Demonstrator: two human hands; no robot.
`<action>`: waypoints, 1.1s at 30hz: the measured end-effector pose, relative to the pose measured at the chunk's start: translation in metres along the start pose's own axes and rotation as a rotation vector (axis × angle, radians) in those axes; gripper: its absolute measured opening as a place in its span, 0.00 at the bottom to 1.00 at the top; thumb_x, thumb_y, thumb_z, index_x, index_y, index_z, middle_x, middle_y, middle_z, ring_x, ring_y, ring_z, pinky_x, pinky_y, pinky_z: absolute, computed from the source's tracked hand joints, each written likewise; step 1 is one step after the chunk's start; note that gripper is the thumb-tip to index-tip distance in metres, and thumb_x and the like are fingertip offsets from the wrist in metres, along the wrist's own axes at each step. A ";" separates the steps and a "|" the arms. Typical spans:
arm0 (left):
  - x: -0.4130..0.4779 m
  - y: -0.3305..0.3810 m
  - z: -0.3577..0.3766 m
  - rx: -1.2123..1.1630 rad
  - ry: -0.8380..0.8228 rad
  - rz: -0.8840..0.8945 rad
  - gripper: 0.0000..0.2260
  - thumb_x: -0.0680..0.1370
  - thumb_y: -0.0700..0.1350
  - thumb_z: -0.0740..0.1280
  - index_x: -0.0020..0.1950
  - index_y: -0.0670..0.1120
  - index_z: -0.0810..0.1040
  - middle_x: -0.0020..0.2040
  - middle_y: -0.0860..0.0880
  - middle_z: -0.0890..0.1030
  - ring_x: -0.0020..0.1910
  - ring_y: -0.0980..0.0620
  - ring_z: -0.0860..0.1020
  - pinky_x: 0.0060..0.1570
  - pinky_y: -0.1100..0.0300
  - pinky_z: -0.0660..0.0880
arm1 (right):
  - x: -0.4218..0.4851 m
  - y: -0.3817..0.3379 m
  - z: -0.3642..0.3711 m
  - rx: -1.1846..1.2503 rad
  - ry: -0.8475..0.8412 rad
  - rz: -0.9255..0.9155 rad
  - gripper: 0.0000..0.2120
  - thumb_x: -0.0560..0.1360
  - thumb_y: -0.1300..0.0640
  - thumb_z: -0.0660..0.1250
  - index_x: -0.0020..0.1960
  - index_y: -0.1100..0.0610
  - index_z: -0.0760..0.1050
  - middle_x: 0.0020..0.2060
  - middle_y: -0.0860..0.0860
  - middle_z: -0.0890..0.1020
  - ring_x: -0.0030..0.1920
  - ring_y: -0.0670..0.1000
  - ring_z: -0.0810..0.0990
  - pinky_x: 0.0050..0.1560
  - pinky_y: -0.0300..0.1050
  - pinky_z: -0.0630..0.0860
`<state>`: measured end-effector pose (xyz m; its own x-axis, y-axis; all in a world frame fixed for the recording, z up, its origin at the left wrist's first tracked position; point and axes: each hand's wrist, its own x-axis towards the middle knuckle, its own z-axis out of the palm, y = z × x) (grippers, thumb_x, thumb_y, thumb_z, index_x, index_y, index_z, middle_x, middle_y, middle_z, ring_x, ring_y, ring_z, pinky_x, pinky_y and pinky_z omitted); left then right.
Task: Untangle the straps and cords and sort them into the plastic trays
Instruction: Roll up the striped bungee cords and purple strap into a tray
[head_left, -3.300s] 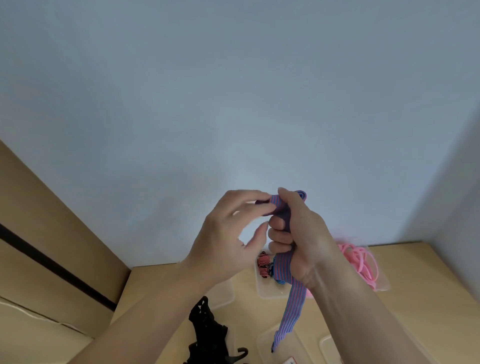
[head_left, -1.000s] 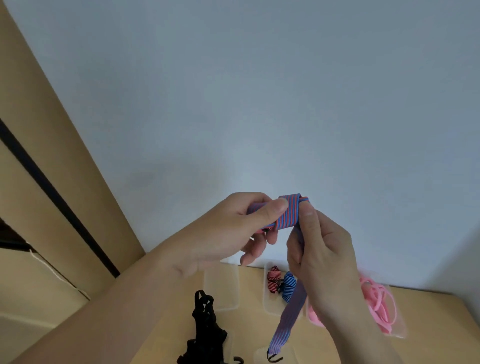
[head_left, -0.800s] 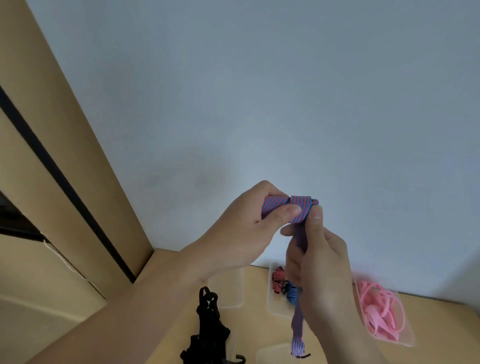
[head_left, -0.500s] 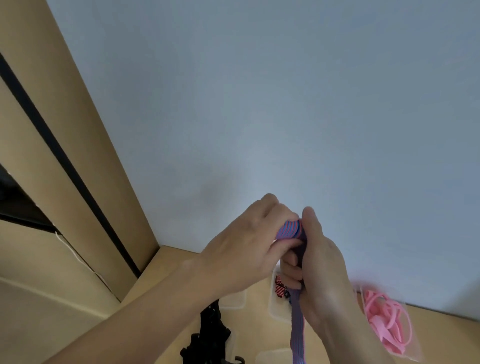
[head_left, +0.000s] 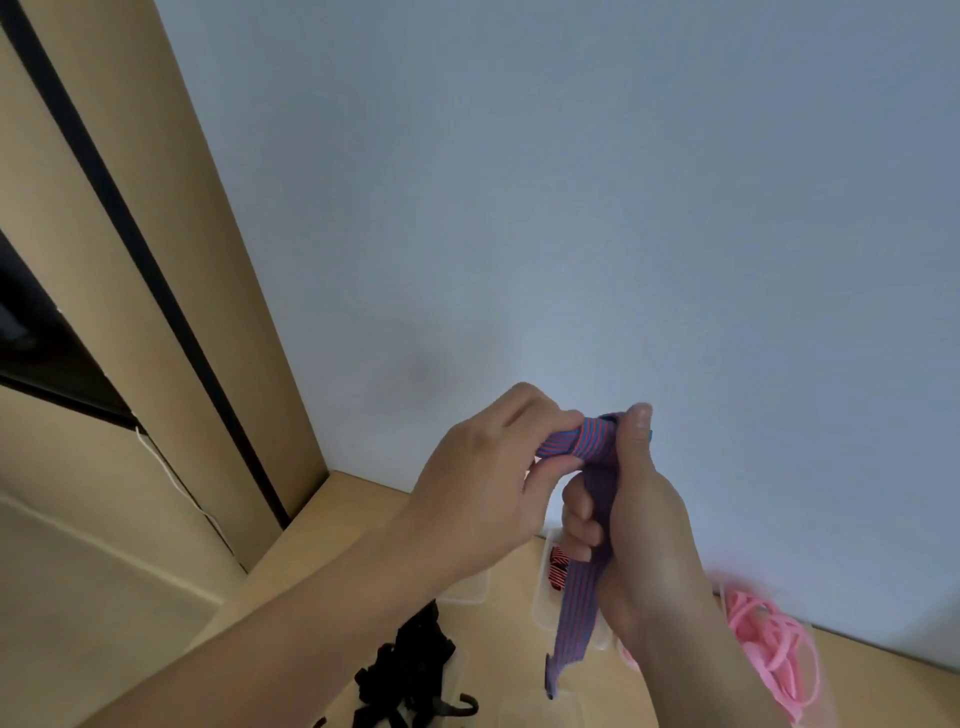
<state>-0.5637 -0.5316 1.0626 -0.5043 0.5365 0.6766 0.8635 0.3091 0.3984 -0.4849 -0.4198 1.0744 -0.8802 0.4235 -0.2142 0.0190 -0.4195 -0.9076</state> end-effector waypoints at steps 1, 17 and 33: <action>-0.002 0.001 0.002 0.139 0.036 0.110 0.09 0.77 0.42 0.72 0.57 0.48 0.79 0.50 0.53 0.78 0.37 0.52 0.78 0.33 0.51 0.77 | 0.000 -0.001 -0.001 0.033 -0.027 0.050 0.29 0.77 0.31 0.58 0.34 0.54 0.79 0.24 0.52 0.67 0.24 0.49 0.60 0.27 0.43 0.60; 0.014 0.041 0.009 -0.622 -0.109 -0.718 0.06 0.77 0.41 0.75 0.52 0.43 0.84 0.42 0.44 0.87 0.38 0.51 0.84 0.44 0.56 0.82 | 0.003 -0.002 -0.035 -0.140 -0.062 -0.171 0.29 0.83 0.43 0.57 0.46 0.70 0.76 0.31 0.57 0.67 0.29 0.52 0.62 0.28 0.46 0.66; 0.013 0.052 0.024 -0.591 -0.137 -0.724 0.11 0.78 0.53 0.72 0.54 0.46 0.83 0.45 0.51 0.82 0.40 0.55 0.80 0.42 0.57 0.79 | -0.002 -0.015 -0.052 0.022 -0.046 -0.009 0.19 0.81 0.45 0.60 0.38 0.57 0.76 0.26 0.52 0.65 0.25 0.49 0.59 0.28 0.45 0.63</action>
<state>-0.5250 -0.4897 1.0772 -0.8795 0.4695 0.0778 0.1791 0.1751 0.9681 -0.4591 -0.3725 1.0693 -0.9010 0.3908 -0.1885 0.0006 -0.4333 -0.9012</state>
